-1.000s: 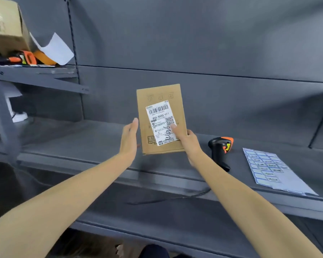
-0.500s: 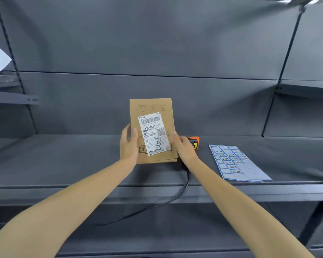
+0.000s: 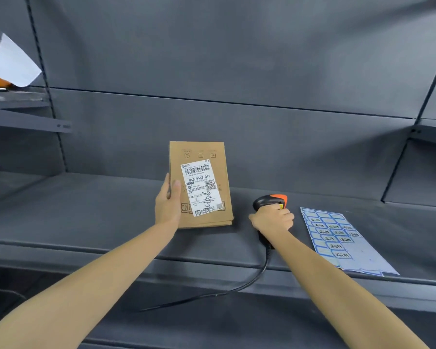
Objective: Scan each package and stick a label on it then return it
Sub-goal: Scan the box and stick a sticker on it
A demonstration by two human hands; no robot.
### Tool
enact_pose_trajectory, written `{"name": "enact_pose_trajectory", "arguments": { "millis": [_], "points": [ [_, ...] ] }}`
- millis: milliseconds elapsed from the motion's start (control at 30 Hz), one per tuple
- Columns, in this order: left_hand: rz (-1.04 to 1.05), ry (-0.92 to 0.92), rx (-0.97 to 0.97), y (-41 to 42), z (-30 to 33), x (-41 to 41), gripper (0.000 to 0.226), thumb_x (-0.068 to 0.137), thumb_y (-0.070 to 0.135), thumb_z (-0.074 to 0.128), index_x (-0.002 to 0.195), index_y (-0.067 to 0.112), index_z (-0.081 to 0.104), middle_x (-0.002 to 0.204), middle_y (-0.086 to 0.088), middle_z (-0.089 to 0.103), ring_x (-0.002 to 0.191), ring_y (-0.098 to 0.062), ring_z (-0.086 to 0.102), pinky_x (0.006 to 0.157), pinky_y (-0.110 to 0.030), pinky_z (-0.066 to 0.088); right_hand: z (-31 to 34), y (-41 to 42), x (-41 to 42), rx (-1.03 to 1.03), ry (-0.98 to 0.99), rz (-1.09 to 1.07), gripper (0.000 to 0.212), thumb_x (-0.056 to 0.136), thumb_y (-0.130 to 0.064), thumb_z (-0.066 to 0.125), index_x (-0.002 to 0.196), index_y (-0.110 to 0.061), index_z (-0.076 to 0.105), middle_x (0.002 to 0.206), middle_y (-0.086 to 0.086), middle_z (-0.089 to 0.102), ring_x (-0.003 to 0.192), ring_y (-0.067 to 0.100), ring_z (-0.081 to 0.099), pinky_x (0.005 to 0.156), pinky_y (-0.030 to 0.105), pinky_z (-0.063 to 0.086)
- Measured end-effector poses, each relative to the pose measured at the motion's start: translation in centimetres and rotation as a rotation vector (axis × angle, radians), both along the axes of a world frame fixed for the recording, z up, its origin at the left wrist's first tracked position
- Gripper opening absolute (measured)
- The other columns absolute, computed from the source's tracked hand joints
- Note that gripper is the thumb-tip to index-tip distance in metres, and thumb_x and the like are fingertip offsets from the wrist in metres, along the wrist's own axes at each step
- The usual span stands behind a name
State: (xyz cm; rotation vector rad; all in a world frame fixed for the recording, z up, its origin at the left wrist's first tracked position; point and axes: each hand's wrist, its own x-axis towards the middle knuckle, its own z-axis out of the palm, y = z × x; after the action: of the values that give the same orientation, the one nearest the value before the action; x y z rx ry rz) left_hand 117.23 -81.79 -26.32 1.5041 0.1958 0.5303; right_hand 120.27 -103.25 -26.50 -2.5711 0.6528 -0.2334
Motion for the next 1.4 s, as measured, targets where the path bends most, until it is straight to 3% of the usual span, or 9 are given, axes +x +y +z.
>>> {"name": "enact_pose_trajectory", "arguments": {
  "millis": [167,233,300,367,467,733,967,1200,1400],
  "points": [
    [-0.028,-0.011,0.034,0.2,-0.2,0.2,0.049,0.099,0.046,0.040,0.146,0.042,0.032,0.131,0.004,0.060,0.122,-0.015,0.053,0.108,-0.038,0.037,1.6,-0.3,-0.6,0.115,-0.028,0.036,0.050,0.081,-0.036,0.063,0.121,-0.008,0.057,0.129,0.019,0.045,0.119,0.036,0.040,0.094,0.035,0.036],
    [-0.023,-0.021,0.034,0.2,-0.2,0.2,0.048,0.099,0.045,0.040,0.146,0.041,0.031,0.131,0.006,0.059,0.122,-0.014,0.051,0.105,-0.034,0.037,3.0,0.0,-1.4,0.448,-0.179,0.096,0.049,0.081,-0.038,0.059,0.116,-0.004,0.056,0.119,0.019,0.053,0.109,0.035,0.051,0.086,0.035,0.040],
    [-0.025,-0.015,0.035,0.2,-0.1,0.3,0.049,0.099,0.045,0.040,0.147,0.040,0.031,0.132,0.006,0.058,0.123,-0.014,0.050,0.105,-0.035,0.036,4.3,1.1,-3.4,0.858,-0.347,0.225,0.040,0.081,-0.035,0.057,0.108,-0.005,0.055,0.089,0.012,0.066,0.074,0.023,0.063,0.069,0.032,0.050],
    [-0.034,-0.003,0.025,0.3,-0.1,0.4,0.050,0.098,0.046,0.041,0.147,0.040,0.031,0.134,0.005,0.057,0.126,-0.014,0.048,0.107,-0.037,0.035,4.7,2.3,-5.4,1.090,-0.422,0.357,0.023,0.081,-0.028,0.056,0.095,-0.010,0.052,0.065,0.002,0.062,0.048,0.014,0.055,0.050,0.028,0.048],
    [-0.046,-0.005,-0.006,0.4,0.0,0.2,0.050,0.098,0.044,0.044,0.147,0.041,0.032,0.133,0.004,0.058,0.125,-0.014,0.050,0.107,-0.035,0.035,4.7,4.6,-7.5,1.281,-0.360,0.538,0.015,0.084,-0.019,0.060,0.092,-0.009,0.052,0.070,0.004,0.055,0.043,0.014,0.048,0.040,0.024,0.040],
    [-0.098,-0.069,-0.007,0.4,-0.1,-0.3,0.042,0.099,0.040,0.045,0.140,0.045,0.042,0.115,0.006,0.069,0.108,-0.013,0.063,0.100,-0.040,0.048,4.3,7.0,-8.7,1.212,-0.321,0.670,0.010,0.088,-0.022,0.060,0.090,-0.014,0.054,0.067,0.001,0.056,0.041,0.014,0.046,0.040,0.023,0.039],
    [-0.093,-0.053,-0.002,0.3,-0.1,-0.3,0.049,0.098,0.043,0.044,0.146,0.039,0.034,0.124,0.001,0.065,0.114,-0.018,0.060,0.104,-0.045,0.044,4.3,6.9,-8.5,1.156,-0.348,0.636,0.007,0.088,-0.022,0.057,0.088,-0.015,0.055,0.061,-0.006,0.056,0.041,0.013,0.046,0.040,0.023,0.040],
    [-0.083,-0.053,0.015,0.3,-0.1,-0.4,0.045,0.099,0.043,0.044,0.144,0.042,0.037,0.116,0.006,0.068,0.109,-0.014,0.063,0.099,-0.039,0.048,4.4,6.8,-8.6,1.197,-0.327,0.626,0.013,0.089,-0.023,0.058,0.092,-0.011,0.054,0.062,0.004,0.052,0.038,0.013,0.044,0.038,0.023,0.039],
    [-0.095,-0.023,0.058,0.6,-0.1,-0.4,0.048,0.099,0.045,0.042,0.146,0.040,0.033,0.125,0.006,0.064,0.118,-0.015,0.057,0.106,-0.042,0.042,4.9,5.8,-7.7,1.268,-0.286,0.592,0.022,0.083,-0.026,0.061,0.098,-0.012,0.053,0.078,0.001,0.057,0.048,0.013,0.051,0.045,0.026,0.045]
  ]
}}
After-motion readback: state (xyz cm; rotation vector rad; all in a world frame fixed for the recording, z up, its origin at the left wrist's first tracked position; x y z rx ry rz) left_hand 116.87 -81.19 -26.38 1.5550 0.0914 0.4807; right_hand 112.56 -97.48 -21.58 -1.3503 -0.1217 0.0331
